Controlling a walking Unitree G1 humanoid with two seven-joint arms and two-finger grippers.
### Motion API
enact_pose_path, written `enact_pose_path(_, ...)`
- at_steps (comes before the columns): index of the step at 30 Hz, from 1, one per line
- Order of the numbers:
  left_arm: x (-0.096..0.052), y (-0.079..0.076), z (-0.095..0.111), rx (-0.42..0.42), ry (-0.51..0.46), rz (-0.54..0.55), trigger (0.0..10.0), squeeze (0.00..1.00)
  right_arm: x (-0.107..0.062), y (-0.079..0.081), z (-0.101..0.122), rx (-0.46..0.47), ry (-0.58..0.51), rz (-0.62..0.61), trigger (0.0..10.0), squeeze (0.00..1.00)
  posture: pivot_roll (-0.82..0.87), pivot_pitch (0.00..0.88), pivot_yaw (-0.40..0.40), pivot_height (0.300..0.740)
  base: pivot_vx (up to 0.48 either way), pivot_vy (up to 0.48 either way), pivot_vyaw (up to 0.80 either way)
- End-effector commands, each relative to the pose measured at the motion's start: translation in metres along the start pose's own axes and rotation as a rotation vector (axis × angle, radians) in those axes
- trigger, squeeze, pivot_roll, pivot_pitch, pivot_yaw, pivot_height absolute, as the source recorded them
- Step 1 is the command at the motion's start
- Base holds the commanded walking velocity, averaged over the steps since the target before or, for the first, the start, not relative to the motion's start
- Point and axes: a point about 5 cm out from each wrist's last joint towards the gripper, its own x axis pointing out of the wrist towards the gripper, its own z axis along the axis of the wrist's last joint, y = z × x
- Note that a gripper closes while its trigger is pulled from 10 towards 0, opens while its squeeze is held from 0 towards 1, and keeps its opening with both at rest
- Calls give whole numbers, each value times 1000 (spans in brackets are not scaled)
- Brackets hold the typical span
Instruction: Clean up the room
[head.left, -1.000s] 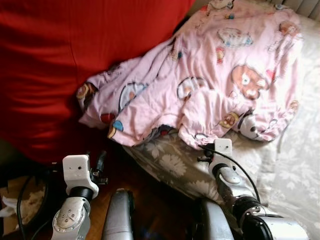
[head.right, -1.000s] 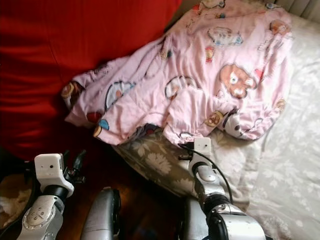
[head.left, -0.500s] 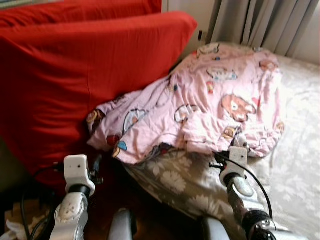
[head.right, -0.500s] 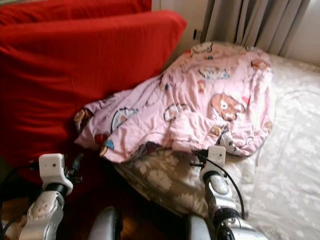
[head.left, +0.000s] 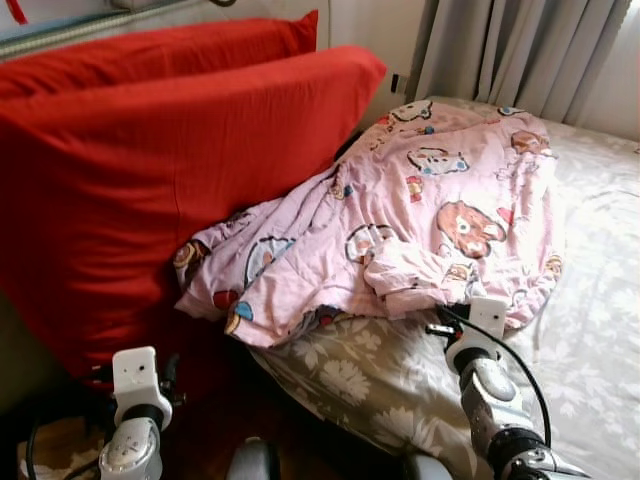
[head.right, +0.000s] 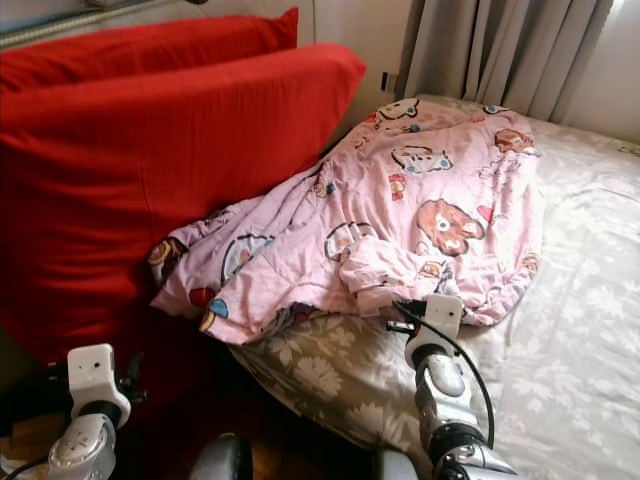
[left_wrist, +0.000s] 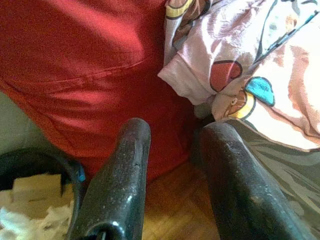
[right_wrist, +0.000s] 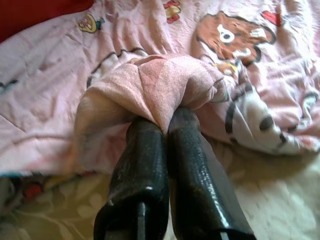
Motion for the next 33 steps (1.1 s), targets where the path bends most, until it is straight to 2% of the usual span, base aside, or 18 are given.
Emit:
enact_pose_path(1, -3, 6, -18, 0, 65, 19, 10000, 0, 4, 3, 11, 4, -47, 7, 10000, 0, 112, 0, 18, 735, 0, 0, 0)
enact_pose_path(2, -6, 8, -28, -14, 107, 31, 10000, 0, 4, 4, 12, 5, -51, 8, 10000, 0, 111, 0, 19, 740, 0, 0, 0)
enact_pose_path(7, -15, 12, -49, -9, 194, 46, 10000, 0, 3, 5, 11, 4, -56, 11, 10000, 0, 104, 0, 21, 740, 0, 0, 0)
enact_pose_path(8, -20, 13, -59, -9, 238, 50, 10000, 0, 3, 5, 11, 3, -58, 11, 10000, 0, 104, 0, 20, 740, 0, 0, 0)
enact_pose_path(12, -28, 11, -72, -6, 305, 38, 10000, 0, 2, 4, 10, 1, -61, 12, 10000, 0, 106, 0, 17, 740, 0, 0, 0)
enact_pose_path(14, -38, 10, -89, 7, 389, 32, 10000, 0, 1, 4, 9, 0, -60, 13, 10000, 0, 103, 0, 14, 740, 0, 0, 0)
enact_pose_path(23, -55, 6, -110, -23, 497, 25, 10000, 0, 1, 4, 10, 13, -73, 14, 10000, 0, 106, 0, -2, 740, 0, 0, 0)
enact_pose_path(33, -61, 4, -115, -54, 506, 21, 10000, 0, 0, 7, 8, -4, -70, 23, 10000, 0, 101, 0, -4, 740, 0, 0, 0)
